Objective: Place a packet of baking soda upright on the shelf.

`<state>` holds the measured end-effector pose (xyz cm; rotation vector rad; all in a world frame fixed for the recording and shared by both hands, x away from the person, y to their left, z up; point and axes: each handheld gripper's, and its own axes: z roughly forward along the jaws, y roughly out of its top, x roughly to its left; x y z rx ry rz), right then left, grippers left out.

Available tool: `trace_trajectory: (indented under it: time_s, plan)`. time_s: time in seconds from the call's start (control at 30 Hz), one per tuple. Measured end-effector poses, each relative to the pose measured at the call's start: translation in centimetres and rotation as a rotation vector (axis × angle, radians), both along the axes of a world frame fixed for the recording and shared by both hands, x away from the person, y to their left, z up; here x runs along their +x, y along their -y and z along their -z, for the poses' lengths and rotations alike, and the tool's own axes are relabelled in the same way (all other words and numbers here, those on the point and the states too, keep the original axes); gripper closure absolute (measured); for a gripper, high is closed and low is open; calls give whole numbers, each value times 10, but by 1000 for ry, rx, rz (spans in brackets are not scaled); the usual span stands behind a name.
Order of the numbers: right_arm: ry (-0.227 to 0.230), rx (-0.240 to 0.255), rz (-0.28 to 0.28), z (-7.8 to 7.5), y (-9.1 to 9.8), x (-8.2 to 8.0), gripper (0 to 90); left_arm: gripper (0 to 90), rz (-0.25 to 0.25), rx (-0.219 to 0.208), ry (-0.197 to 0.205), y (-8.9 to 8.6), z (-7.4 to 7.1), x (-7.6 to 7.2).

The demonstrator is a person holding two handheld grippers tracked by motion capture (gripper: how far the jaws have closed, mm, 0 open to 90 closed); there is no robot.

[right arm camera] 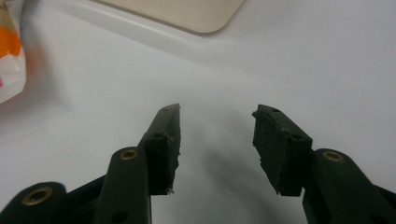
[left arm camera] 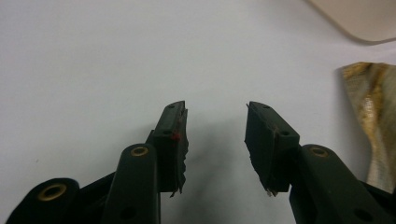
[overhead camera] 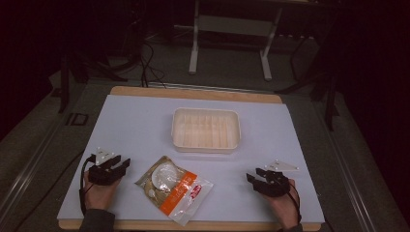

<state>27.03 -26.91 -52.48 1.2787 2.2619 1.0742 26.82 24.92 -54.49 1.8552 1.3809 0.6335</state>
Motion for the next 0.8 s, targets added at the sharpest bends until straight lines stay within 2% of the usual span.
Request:
trace_trajectory:
  time_s: [0.2, 0.43, 0.5, 0.63, 0.8]
  plan:
    - [-7, 13, -55, 0, -15, -3, 512, 579, 21, 4, 4, 2, 1, 0]
    - [-27, 50, -107, 1, -31, -7, 507, 576, 9, 17, -14, 1, 3, 2]
    - [-41, 83, -126, 2, -34, -7, 500, 575, 11, 17, -14, 1, 3, 2]
    - [-65, 111, -157, 2, -42, -8, 459, 577, 17, 26, -18, 2, 4, 3]
    - [-65, 128, -185, 0, -51, -11, 406, 579, 18, 33, -18, 2, 5, 3]
